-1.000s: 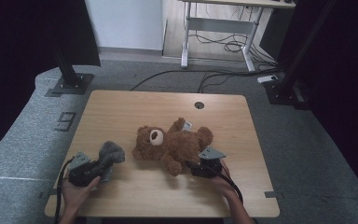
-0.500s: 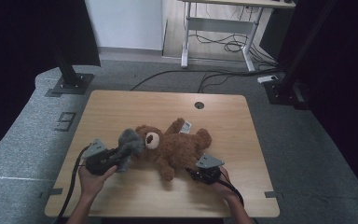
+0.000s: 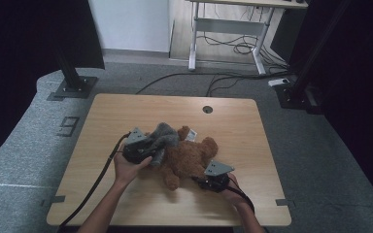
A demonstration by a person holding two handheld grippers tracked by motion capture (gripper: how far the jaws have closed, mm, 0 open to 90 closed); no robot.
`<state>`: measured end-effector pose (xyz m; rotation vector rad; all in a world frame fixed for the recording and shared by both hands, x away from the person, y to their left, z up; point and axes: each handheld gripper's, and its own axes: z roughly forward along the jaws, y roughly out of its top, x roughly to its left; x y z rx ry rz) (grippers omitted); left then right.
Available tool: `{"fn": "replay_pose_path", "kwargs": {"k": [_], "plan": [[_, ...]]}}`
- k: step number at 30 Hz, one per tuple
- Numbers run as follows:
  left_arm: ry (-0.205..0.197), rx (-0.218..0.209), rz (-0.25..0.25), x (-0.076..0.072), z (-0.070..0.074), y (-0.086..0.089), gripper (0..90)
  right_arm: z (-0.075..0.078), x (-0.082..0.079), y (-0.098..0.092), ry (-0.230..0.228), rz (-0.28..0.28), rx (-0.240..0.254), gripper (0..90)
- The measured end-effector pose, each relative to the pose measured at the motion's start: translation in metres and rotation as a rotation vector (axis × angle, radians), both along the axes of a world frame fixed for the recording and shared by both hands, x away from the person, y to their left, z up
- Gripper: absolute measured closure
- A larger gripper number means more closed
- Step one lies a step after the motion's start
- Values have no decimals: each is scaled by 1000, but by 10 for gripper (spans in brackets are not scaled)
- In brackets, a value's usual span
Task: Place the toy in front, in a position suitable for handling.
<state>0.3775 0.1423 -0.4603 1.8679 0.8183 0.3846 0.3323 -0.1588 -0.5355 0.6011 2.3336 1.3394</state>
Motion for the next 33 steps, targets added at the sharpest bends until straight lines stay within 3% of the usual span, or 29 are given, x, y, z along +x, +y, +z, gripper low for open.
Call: {"fn": "replay_pose_path", "kwargs": {"k": [7, 9, 11, 17, 19, 20, 21, 23, 24, 27, 33], "plan": [[12, 17, 10, 6, -11, -5, 723, 2, 1, -2, 16, -41, 31, 501], [21, 19, 2, 6, -14, -7, 726, 8, 2, -7, 46, -63, 78, 385], [23, 18, -3, 5, -16, -8, 734, 10, 2, -9, 55, -71, 94, 361], [26, -1, -13, 1, -24, -10, 739, 40, 7, -14, 120, -136, 224, 238], [27, 0, -12, 0, -24, -10, 739, 48, 12, -6, 120, -156, 226, 214], [32, 0, -14, 1, -24, -10, 739, 50, 18, 7, 128, -187, 193, 186], [32, 0, -14, 1, -24, -10, 739, 50, 18, 7, 128, -187, 193, 186], [36, -3, -11, 1, -23, -9, 739, 45, 23, 21, 133, -207, 119, 169], [39, -7, -10, 2, -24, -8, 739, 35, 27, 30, 157, -219, 90, 137], [42, -14, -13, 3, -24, -8, 739, 30, 26, 29, 153, -226, 102, 147], [42, -15, -13, 2, -24, -9, 738, 24, 24, 26, 172, -241, 99, 249]]}}
